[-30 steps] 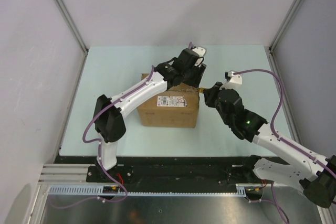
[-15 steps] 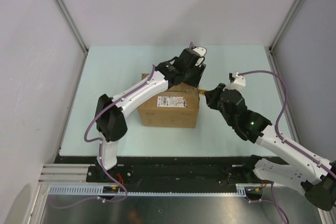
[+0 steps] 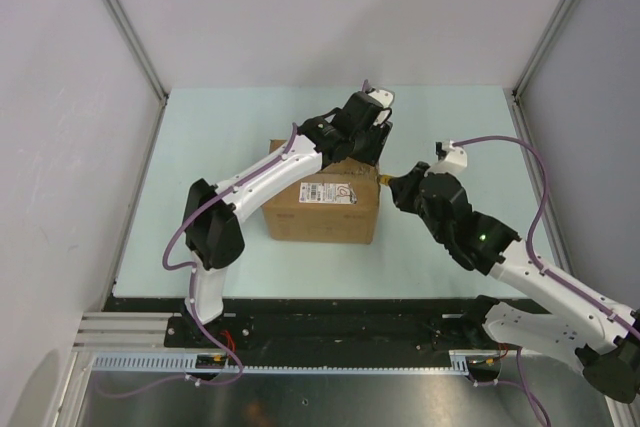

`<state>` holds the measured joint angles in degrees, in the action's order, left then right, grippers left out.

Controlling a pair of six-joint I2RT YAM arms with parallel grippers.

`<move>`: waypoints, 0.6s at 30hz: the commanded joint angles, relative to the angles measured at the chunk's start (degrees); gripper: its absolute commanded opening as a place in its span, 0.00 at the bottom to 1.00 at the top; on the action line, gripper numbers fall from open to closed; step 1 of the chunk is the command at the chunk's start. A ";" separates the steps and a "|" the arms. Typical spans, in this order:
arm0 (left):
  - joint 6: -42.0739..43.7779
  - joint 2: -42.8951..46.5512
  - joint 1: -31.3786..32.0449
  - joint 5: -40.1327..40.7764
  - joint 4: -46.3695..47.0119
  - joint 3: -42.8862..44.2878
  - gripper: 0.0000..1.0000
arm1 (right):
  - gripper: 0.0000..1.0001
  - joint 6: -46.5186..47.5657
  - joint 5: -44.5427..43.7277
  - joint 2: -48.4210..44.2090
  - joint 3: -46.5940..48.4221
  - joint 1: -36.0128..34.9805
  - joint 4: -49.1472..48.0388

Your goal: Unpack the express box

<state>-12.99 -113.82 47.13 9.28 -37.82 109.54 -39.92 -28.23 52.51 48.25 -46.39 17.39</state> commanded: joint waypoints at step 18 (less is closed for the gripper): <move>-0.72 -0.96 0.68 -1.37 -5.86 1.29 0.63 | 0.00 0.81 -2.89 -3.57 1.32 0.42 -1.29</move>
<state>-13.04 -113.73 47.62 8.86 -38.26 110.10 -40.60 -29.91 46.04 48.25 -46.76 21.34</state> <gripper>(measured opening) 0.636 0.153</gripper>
